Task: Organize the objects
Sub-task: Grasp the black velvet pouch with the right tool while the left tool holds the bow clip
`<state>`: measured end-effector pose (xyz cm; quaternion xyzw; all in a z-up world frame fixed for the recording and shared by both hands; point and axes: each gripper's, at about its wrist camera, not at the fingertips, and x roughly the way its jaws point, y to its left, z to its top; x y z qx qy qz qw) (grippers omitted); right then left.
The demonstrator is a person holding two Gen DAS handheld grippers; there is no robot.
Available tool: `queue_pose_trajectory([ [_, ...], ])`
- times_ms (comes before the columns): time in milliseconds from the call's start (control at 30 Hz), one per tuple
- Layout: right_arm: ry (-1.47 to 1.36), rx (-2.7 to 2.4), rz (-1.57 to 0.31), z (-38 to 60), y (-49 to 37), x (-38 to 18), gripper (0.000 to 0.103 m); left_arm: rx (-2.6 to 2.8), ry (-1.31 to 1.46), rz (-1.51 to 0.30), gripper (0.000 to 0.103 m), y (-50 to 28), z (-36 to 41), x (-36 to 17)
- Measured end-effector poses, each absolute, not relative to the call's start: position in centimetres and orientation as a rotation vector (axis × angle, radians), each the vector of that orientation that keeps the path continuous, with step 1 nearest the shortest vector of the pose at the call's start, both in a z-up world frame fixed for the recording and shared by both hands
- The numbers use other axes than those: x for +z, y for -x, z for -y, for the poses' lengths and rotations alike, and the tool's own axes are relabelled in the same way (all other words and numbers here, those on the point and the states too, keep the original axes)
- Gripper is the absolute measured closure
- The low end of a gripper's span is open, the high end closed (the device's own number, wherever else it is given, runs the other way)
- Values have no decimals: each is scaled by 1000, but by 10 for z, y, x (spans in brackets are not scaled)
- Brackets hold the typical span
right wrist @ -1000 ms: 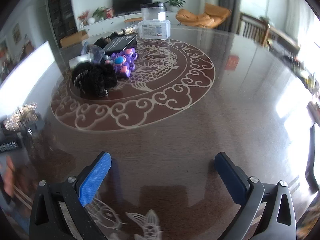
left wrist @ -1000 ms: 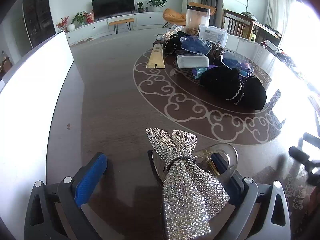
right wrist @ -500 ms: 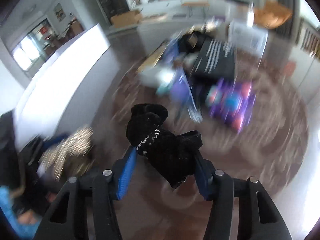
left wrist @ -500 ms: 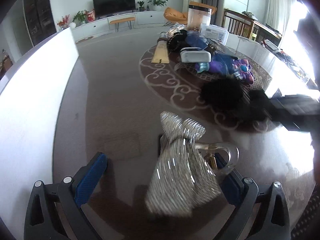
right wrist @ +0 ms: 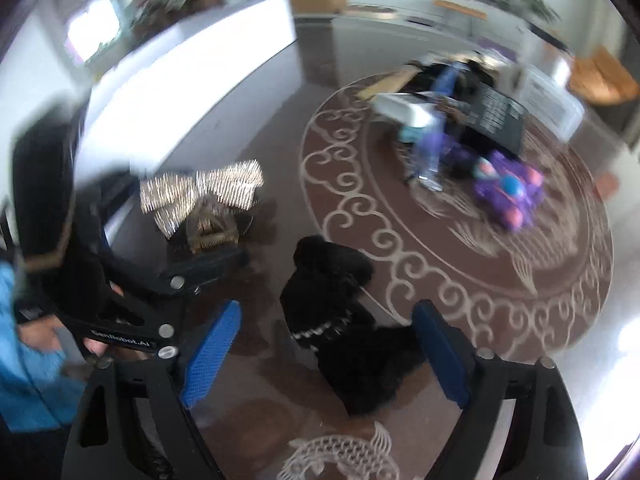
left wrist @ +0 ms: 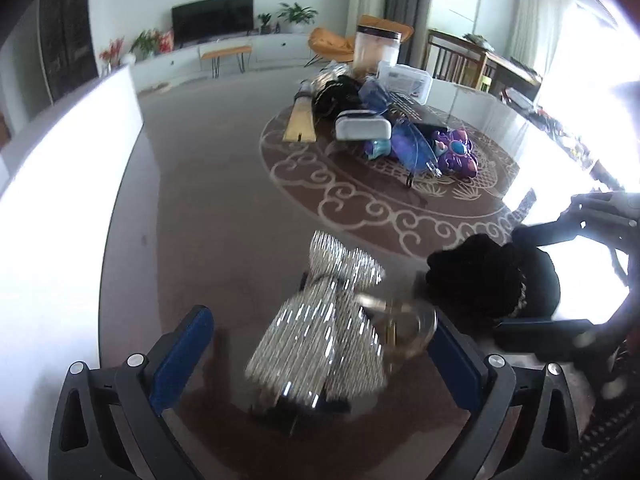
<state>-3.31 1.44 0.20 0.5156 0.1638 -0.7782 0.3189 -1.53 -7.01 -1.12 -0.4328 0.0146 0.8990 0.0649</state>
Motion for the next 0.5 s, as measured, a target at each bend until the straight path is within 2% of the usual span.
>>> queue_pose_trajectory([
  [33, -1373, -2034, -445, -11, 33, -3, 64, 2709, 1291, -55, 31, 16, 69, -12],
  [67, -1406, -2038, -438, -10, 35, -9, 64, 2689, 1295, -54, 49, 16, 68, -13],
  [100, -1413, -2066, -395, -13, 35, -9, 64, 2708, 1289, -72, 55, 16, 68, -11],
  [267, -1439, -2194, -158, -49, 28, 10, 64, 2689, 1249, 105, 55, -2, 77, 4],
  [367, -1435, -2242, -25, -60, 24, 26, 64, 2648, 1193, 250, 55, -23, 81, 34],
  [500, -1343, -2231, 104, -32, 17, 60, 64, 2642, 1050, 410, 55, -60, 120, 103],
])
